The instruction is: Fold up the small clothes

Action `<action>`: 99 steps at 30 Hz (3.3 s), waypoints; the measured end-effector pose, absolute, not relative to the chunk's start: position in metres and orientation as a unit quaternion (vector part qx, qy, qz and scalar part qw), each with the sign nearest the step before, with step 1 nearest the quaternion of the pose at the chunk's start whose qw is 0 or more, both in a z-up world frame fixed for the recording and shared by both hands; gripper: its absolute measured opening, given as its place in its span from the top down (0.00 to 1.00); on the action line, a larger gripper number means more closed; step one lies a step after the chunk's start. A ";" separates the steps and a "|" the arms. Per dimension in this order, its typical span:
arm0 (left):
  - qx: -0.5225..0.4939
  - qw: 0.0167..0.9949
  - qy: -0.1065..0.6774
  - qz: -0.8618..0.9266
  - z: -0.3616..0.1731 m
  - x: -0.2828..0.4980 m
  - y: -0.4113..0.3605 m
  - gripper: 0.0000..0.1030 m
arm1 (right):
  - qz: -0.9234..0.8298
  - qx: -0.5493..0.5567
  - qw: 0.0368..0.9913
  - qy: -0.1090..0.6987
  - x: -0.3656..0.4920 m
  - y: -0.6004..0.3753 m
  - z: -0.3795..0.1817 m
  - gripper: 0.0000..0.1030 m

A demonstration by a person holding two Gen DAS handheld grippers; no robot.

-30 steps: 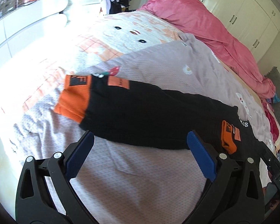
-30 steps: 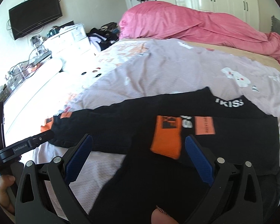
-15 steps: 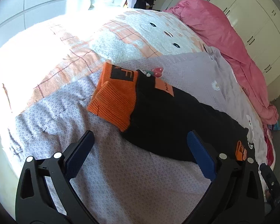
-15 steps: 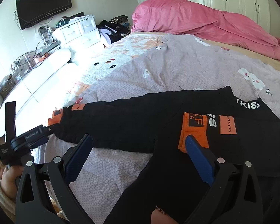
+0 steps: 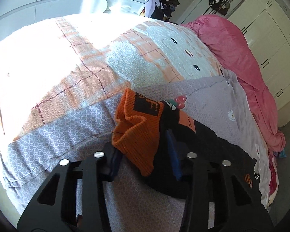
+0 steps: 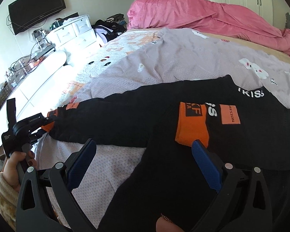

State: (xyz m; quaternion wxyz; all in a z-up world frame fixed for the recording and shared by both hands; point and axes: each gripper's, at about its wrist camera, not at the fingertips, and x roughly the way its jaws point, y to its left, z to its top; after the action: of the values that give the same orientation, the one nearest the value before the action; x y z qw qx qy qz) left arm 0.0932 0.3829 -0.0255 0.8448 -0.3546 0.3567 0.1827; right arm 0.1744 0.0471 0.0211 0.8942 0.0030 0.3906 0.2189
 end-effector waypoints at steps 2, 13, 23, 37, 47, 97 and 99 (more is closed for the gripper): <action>-0.359 0.844 0.354 0.180 -0.024 0.092 0.384 0.89 | 0.215 0.008 0.894 0.392 0.174 0.043 0.020 0.04; -0.349 0.874 0.314 0.123 0.026 0.084 0.350 0.97 | 0.197 0.037 0.898 0.392 0.172 0.011 0.024 0.04; -0.296 0.910 0.288 0.047 0.085 0.095 0.276 0.97 | 0.176 0.066 0.904 0.384 0.160 -0.030 0.030 0.04; -0.256 0.919 0.297 -0.029 0.097 0.117 0.197 0.97 | 0.125 0.111 0.910 0.379 0.153 -0.097 0.031 0.04; -0.219 0.918 0.316 -0.103 0.101 0.130 0.129 0.97 | 0.071 0.146 0.915 0.369 0.144 -0.156 0.031 0.04; -0.111 0.899 0.418 -0.068 0.034 0.122 0.110 0.15 | 0.116 0.127 0.884 0.435 0.161 -0.104 -0.011 0.04; -0.116 0.899 0.418 -0.059 0.034 0.120 0.119 0.15 | 0.122 0.121 0.883 0.437 0.162 -0.094 -0.016 0.05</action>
State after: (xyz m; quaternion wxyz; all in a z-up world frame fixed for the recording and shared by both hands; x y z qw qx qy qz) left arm 0.1203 0.1185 0.0337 0.8993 -0.1157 0.4177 -0.0590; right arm 0.1621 -0.0941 -0.0156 0.8828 0.1209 0.4373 0.1220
